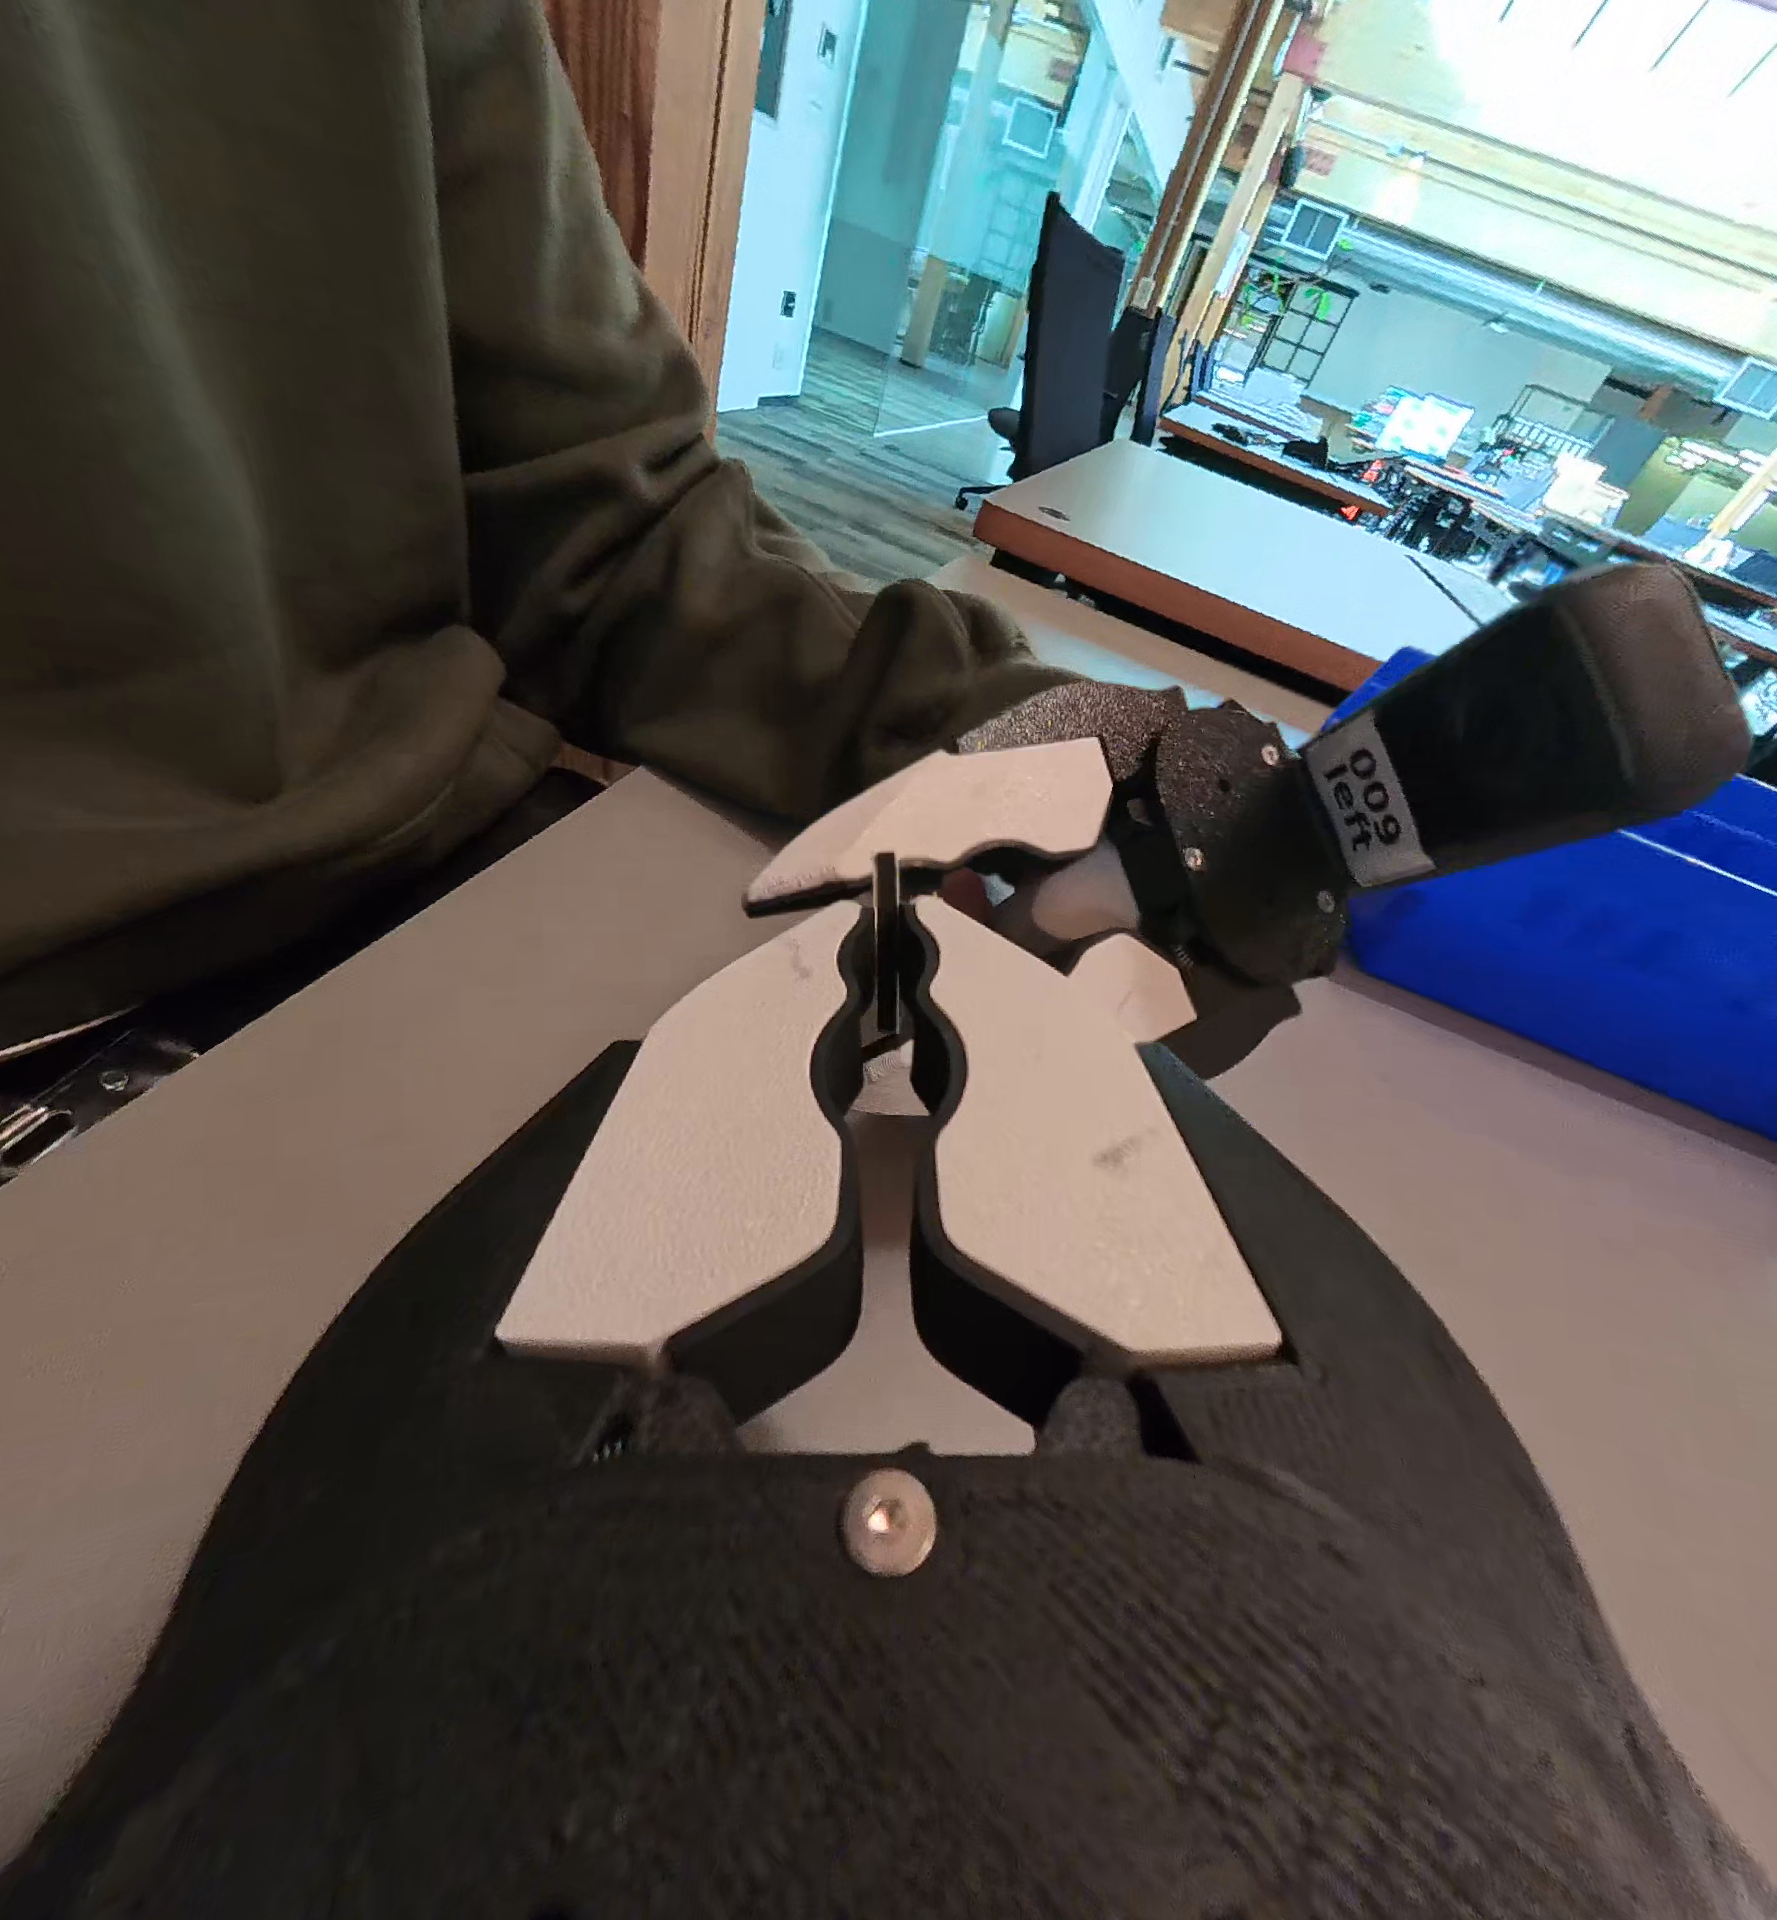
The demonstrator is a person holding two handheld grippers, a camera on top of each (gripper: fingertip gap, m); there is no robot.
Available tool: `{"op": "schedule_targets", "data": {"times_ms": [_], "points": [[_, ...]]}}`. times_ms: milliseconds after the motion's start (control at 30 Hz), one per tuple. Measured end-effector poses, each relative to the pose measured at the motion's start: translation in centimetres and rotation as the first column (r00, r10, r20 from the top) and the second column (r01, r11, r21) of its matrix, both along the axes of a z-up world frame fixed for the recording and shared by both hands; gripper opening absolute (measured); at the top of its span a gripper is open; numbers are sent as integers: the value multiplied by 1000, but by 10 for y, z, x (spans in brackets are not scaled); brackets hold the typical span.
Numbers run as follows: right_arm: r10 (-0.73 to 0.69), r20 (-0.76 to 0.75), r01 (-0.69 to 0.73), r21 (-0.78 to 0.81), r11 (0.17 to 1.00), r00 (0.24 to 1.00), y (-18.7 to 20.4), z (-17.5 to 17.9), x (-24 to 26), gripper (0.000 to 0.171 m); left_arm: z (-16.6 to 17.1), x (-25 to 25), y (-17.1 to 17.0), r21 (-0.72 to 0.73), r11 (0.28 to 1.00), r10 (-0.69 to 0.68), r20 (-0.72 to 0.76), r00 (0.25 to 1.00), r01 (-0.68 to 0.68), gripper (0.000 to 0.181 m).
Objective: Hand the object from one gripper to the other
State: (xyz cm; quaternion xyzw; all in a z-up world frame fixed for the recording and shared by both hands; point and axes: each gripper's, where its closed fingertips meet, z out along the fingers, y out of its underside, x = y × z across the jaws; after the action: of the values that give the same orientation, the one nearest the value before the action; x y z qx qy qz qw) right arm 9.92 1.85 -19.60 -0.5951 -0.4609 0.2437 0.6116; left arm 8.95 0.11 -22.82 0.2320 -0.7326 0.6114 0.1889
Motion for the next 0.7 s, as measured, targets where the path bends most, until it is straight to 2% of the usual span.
{"op": "schedule_targets", "data": {"times_ms": [100,167,233,300,367,467,600,700], "points": [[-14,0,14,3,1000,1000,2,1,1,3,0,2,1,-3,1000,14,-4,1000,-14,32],[-96,-15,95,-7,995,995,11,1,10,9,-1,13,6,8,997,78,-1,997,-78,30],[-236,-47,235,-9,972,971,28,4,27,33,-3,34,16,32,977,211,29,977,-212,30],[-357,-107,356,-32,934,928,41,9,45,43,-2,61,33,64,915,388,132,912,-399,30],[-467,-197,457,-98,884,862,54,15,63,51,4,85,55,89,804,538,312,783,-588,30],[-563,-330,523,-208,826,758,67,22,79,56,5,106,82,178,600,573,585,574,-780,30],[-684,-392,598,-332,729,615,79,16,98,52,12,122,112,191,292,461,831,312,-937,30],[-714,-424,591,-401,700,558,81,12,102,42,21,123,125,161,103,239,954,182,-981,30]]}}
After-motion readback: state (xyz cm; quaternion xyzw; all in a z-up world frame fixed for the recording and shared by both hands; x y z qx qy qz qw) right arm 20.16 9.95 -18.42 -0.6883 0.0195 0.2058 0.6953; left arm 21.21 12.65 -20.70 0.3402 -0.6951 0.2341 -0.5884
